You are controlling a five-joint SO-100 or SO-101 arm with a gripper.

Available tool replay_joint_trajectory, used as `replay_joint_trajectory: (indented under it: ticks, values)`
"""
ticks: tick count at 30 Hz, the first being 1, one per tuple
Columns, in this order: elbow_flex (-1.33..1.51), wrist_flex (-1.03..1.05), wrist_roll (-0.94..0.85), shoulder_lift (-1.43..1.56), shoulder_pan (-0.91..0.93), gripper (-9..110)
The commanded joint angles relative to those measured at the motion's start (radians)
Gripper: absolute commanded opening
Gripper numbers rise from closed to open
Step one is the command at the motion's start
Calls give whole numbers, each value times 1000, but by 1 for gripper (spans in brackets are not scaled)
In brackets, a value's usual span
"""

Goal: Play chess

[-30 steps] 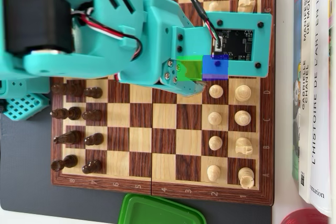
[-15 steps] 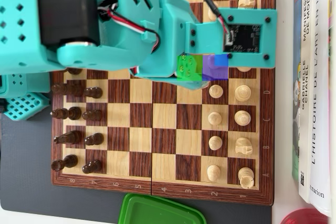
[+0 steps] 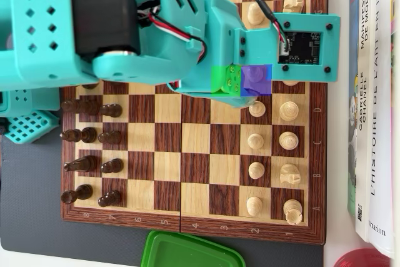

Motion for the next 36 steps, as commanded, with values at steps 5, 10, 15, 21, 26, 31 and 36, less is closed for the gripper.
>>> replay_joint_trajectory:
  ticks: [5, 10, 15, 21, 26, 31, 36]
  values:
    - [-52, 0, 5, 0, 9, 21]
    - [-51, 0, 3, 0, 9, 21]
    - [-48, 0, 3, 0, 5, 21]
    - [-46, 2, 3, 0, 2, 17]
    - [-46, 2, 3, 0, 3, 14]
    - [-31, 2, 3, -2, 9, 14]
    - [-25, 2, 3, -2, 9, 14]
